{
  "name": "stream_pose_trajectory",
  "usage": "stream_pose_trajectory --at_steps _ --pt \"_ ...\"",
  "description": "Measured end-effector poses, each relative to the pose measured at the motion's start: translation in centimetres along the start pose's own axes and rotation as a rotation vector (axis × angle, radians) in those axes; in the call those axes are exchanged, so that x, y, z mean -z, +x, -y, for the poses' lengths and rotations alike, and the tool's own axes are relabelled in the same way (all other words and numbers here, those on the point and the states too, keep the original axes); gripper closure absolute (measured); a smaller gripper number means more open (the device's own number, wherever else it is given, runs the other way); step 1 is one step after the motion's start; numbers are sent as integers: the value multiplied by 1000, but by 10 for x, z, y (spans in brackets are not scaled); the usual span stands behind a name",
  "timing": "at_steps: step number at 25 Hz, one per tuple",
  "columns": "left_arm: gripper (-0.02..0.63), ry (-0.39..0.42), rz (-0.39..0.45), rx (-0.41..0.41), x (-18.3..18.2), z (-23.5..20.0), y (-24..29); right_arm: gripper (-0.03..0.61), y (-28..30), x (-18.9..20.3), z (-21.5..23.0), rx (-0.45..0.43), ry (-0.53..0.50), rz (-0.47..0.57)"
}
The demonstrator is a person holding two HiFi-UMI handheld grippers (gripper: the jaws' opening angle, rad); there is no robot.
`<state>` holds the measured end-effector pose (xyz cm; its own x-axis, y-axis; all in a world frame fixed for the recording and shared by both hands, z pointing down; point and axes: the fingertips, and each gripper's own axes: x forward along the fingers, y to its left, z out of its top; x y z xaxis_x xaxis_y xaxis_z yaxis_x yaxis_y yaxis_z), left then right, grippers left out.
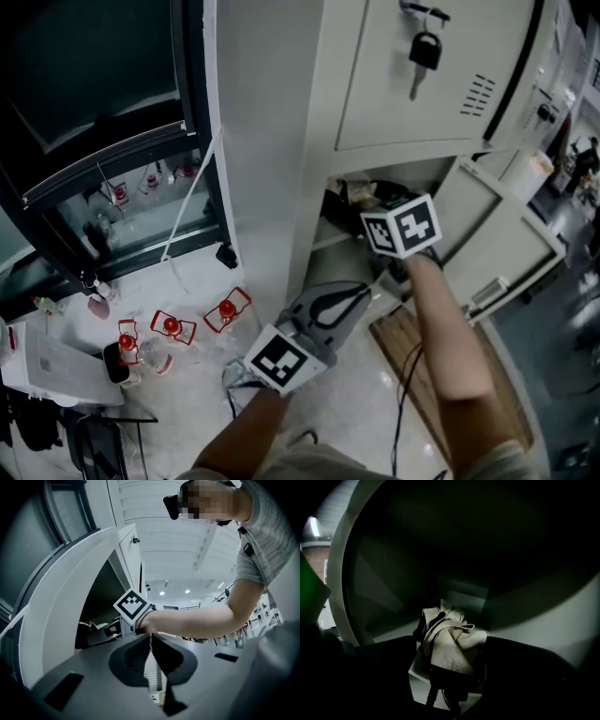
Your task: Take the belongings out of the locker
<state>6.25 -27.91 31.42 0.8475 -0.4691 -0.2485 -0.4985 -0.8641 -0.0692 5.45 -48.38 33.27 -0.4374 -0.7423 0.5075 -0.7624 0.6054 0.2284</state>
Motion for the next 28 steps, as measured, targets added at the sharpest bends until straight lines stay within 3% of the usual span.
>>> stream_pose_trajectory --at_steps 6,8,10,11,20,28 --pt "611 -9 -5 6 3 0 1 161 15 13 0 -24 30 -57" --pt "611 -10 -8 10 5 1 0 166 18 17 -2 -65 88 -49" --pt "611 -15 -8 14 6 3 0 227 18 19 -2 -85 143 -23" --pt "611 -17 -9 16 7 3 0 287 17 20 -1 -74 143 -8" --pt "611 -19 -42 17 16 7 -3 351 8 14 -5 58 37 99" --pt "611 -15 -66 14 17 6 -6 374 -15 16 -14 103 -35 186"
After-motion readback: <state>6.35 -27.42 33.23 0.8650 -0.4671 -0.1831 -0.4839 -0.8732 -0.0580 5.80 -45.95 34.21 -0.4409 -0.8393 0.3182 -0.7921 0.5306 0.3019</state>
